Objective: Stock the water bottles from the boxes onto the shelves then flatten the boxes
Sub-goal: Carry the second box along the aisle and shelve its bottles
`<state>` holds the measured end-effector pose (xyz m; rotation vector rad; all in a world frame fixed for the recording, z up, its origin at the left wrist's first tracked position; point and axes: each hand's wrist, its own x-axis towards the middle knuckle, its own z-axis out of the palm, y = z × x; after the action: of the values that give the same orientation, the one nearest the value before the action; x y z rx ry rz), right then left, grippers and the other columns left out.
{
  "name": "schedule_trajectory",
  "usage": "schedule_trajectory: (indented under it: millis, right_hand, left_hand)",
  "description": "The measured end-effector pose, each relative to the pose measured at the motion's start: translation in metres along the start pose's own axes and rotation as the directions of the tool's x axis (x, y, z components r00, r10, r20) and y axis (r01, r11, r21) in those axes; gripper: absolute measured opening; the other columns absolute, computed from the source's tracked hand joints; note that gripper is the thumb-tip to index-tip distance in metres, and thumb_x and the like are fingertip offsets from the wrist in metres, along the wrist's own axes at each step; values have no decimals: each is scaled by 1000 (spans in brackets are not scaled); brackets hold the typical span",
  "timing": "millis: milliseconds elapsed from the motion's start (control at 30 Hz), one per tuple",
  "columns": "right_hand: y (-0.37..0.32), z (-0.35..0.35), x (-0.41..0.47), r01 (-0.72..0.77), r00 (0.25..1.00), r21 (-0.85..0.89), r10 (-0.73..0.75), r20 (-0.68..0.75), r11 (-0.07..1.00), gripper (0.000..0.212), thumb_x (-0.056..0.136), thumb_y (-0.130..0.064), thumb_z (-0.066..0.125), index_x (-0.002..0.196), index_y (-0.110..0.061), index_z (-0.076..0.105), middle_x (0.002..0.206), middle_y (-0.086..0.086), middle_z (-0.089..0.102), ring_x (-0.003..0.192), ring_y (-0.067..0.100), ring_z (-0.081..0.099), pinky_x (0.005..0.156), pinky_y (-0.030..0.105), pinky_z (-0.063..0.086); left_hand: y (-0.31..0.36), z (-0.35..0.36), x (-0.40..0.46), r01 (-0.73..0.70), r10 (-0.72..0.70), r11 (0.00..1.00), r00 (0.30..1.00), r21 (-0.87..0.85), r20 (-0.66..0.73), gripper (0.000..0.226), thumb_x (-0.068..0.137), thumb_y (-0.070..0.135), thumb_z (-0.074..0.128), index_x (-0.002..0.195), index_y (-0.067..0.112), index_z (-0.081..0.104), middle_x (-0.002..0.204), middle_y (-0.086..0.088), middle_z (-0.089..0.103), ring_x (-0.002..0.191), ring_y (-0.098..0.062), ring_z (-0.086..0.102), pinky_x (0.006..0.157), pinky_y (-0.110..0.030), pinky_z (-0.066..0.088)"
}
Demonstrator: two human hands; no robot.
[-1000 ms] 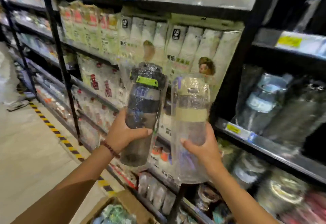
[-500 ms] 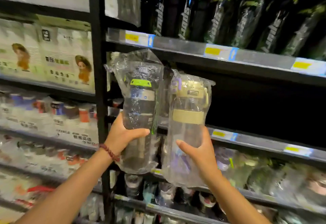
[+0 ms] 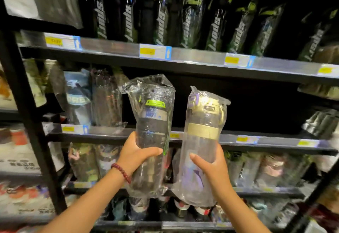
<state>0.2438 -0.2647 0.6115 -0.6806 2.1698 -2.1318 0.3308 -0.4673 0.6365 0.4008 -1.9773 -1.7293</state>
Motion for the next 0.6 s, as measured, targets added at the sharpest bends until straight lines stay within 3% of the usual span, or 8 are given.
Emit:
schedule_trajectory:
  millis: [133, 233, 300, 400, 533, 600]
  right_hand:
    - [13, 0, 22, -43, 999, 14, 43, -6, 999, 62, 76, -12, 77, 123, -36, 46, 115, -12, 62, 98, -2, 62, 77, 20, 50]
    - [19, 6, 41, -75, 997, 13, 76, -12, 997, 61, 73, -19, 81, 122, -36, 49, 112, -13, 64, 100, 2, 63, 77, 21, 50]
    - [18, 11, 60, -88, 996, 13, 88, -12, 996, 61, 68, -26, 81, 121, -33, 51, 110, -9, 66, 100, 8, 65, 78, 26, 52]
    - [15, 20, 87, -88, 996, 23, 88, -4, 996, 53, 76, -20, 78, 121, -28, 52, 109, -5, 67, 97, 9, 66, 71, 22, 53]
    - [13, 37, 115, -104, 995, 51, 104, -1, 993, 54, 75, -26, 78, 122, -28, 51, 110, -5, 66, 99, 10, 65, 72, 20, 50]
    - [14, 47, 125, -120, 993, 70, 120, 3, 990, 51, 77, -25, 76, 122, -26, 52, 103, 0, 66, 94, 13, 66, 70, 18, 50]
  left_hand:
    - [-3, 12, 37, 71, -69, 997, 997, 24, -44, 84, 33, 41, 82, 109, 18, 56, 100, 0, 68, 89, -14, 67, 76, -33, 55]
    - [-7, 15, 63, 104, -105, 994, 994, -11, -30, 84, 32, 44, 82, 107, 18, 57, 100, -3, 68, 87, -18, 68, 80, -43, 56]
    - [-9, 12, 83, 111, -112, 993, 994, -31, -22, 82, 31, 44, 81, 105, 19, 56, 98, -2, 68, 86, -18, 68, 79, -42, 56]
    - [-6, 5, 112, 88, -89, 995, 996, -42, -4, 77, 34, 43, 82, 103, 18, 59, 96, -2, 70, 84, -19, 69, 78, -42, 56]
    - [1, -2, 142, 71, -63, 988, 996, -134, 64, 49, 43, 28, 82, 88, 17, 64, 77, 1, 73, 72, -14, 70, 64, -30, 56]
    - [1, -6, 155, 84, -70, 983, 994, -161, 88, 55, 45, 29, 82, 94, 14, 63, 82, -2, 72, 75, -17, 70, 64, -32, 56]
